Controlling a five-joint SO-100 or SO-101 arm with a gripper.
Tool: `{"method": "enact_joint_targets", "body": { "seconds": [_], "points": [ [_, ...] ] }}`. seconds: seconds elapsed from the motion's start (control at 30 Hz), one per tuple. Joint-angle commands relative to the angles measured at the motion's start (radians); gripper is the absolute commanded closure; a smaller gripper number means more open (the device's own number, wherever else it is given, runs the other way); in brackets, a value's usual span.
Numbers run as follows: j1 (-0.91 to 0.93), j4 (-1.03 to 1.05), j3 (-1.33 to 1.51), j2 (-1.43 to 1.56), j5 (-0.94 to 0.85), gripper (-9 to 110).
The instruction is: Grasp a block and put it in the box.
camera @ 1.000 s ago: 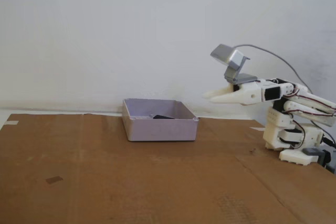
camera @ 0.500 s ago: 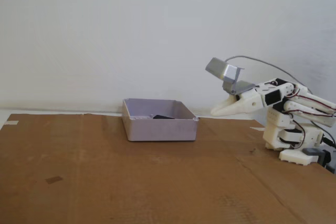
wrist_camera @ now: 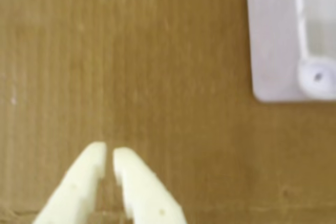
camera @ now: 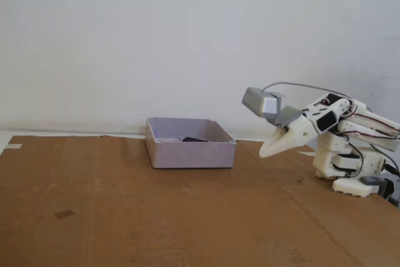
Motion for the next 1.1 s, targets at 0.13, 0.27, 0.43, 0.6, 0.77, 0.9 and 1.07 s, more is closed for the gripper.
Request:
{"method": "enact_joint_targets", "body": {
  "seconds": [0.13, 0.27, 0.43, 0.6, 0.77, 0.9, 1.07],
  "points": [
    [0.003, 0.123, 0.037, 0.064, -0.009, 102],
    [0.003, 0.183, 0.038, 0.064, -0.009, 102],
    [0.003, 0.272, 0.038, 0.064, -0.008, 102],
    [0.003, 0.373, 0.038, 0.064, -0.008, 102],
    [0.003, 0.445, 0.038, 0.064, -0.008, 102],
    [0.003, 0.515, 0.038, 0.064, -0.008, 102],
    [0.005, 0.603, 0.038, 0.064, -0.008, 102]
  ]
}}
